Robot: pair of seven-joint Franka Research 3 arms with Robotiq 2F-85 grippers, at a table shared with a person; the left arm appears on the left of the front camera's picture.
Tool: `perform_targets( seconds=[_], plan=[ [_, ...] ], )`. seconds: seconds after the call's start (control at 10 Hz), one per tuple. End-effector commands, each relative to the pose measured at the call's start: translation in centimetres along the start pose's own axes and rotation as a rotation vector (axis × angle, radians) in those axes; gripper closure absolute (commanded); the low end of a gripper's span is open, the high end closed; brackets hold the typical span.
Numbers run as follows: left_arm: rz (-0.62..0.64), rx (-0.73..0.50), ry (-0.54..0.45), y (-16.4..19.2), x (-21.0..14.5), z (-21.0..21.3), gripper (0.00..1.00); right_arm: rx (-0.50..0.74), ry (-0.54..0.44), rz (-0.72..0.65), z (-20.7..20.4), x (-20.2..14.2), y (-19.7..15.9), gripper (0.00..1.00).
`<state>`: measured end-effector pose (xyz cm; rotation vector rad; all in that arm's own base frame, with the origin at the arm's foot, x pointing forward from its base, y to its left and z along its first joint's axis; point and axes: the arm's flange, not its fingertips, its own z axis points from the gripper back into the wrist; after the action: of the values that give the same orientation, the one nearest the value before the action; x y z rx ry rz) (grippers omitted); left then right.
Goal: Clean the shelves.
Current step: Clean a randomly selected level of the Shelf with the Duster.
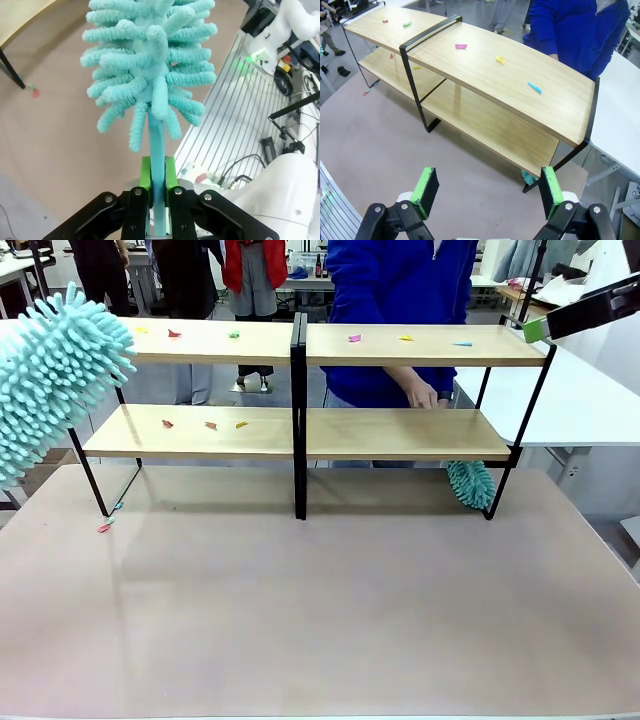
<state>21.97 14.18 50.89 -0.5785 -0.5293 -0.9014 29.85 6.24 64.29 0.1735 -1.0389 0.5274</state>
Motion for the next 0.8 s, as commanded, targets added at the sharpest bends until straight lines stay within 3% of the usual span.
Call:
perform_targets(
  seconds=[0.0,0.4,0.6,0.7],
  plan=[
    [-0.027,-0.016,-0.024,0.0,0.1,0.1,0.88,0.006,-0.002,-0.007,0.0,0.0,0.0,0.0],
    [0.003,0.002,0.004,0.0,0.0,0.0,0.88,0.006,-0.002,-0.007,0.0,0.0,0.0,0.0],
    [-0.028,-0.06,0.116,0.1,1.6,-2.8,0.88,0.006,-0.002,-0.007,0.0,0.0,0.0,0.0],
    [0.013,-0.073,0.181,0.0,1.9,-4.3,0.88,0.006,-0.002,-0.007,0.0,0.0,0.0,0.0]
  ],
)
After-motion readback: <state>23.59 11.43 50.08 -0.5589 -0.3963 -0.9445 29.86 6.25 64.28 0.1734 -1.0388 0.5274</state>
